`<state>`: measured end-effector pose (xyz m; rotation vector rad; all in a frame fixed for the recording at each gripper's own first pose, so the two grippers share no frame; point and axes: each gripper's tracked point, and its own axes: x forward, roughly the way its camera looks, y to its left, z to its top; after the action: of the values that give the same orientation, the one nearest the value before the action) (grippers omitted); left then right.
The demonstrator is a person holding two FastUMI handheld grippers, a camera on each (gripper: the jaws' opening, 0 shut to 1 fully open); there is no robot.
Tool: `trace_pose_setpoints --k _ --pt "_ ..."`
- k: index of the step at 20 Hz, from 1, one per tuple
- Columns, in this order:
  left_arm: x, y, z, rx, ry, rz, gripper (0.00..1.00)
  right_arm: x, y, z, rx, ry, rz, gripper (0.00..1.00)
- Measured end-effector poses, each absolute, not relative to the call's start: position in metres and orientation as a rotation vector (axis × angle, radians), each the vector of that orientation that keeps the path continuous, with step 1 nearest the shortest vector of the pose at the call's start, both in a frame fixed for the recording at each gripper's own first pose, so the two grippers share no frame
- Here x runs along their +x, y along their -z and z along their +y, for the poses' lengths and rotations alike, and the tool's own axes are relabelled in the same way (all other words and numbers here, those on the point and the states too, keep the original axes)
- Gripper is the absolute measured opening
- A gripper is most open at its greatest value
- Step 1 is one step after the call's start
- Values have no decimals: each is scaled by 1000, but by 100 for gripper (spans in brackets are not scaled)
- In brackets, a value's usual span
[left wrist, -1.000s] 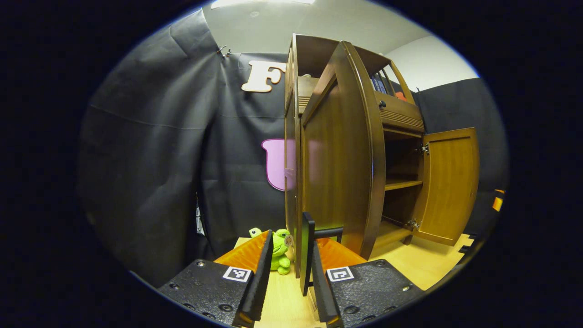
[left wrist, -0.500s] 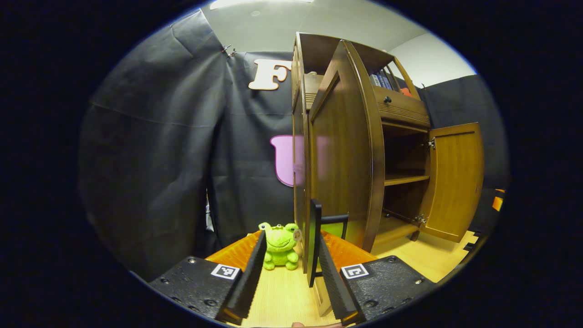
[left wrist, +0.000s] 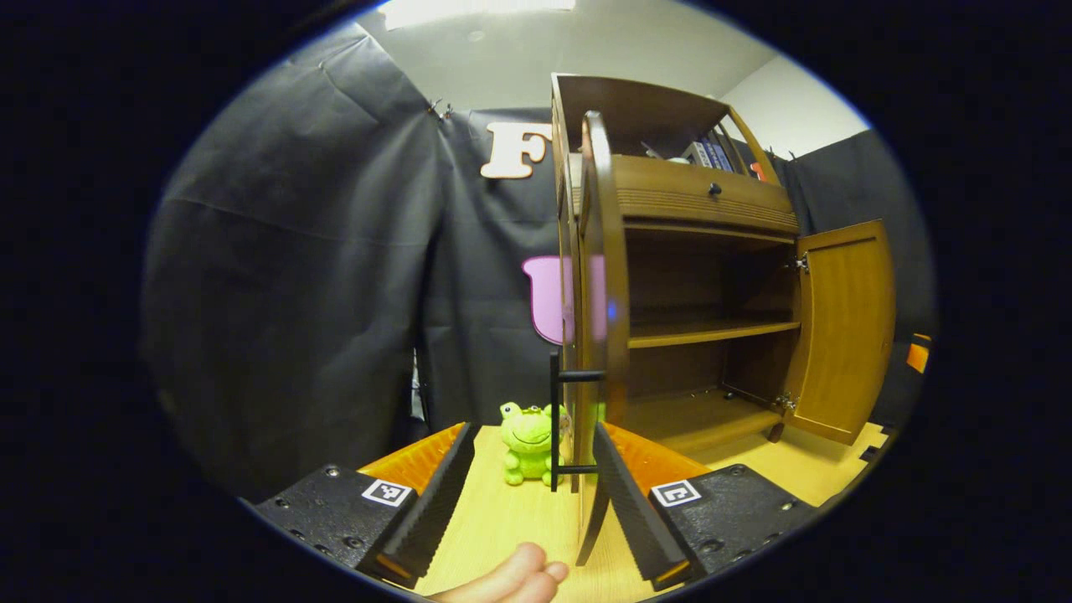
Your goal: Open the right door of the double-door shoe cabinet with the right hand, and open the left door with the left hand.
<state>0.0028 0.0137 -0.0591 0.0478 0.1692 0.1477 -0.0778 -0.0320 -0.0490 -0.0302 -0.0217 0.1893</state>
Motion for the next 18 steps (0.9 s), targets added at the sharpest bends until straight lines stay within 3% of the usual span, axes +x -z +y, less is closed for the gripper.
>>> trace_pose_setpoints --k 1,2,9,18 --pt "-4 55 4 39 -148 163 95 -75 46 -33 -24 -187 -23 98" --pt "-9 49 -5 34 -144 153 96 -72 46 -37 -16 -182 -25 99" --pt "-5 33 -60 35 -123 124 96 -56 38 -77 25 -80 -16 97" --pt "31 23 -124 21 -105 105 96 -55 20 -78 49 -106 -14 98"
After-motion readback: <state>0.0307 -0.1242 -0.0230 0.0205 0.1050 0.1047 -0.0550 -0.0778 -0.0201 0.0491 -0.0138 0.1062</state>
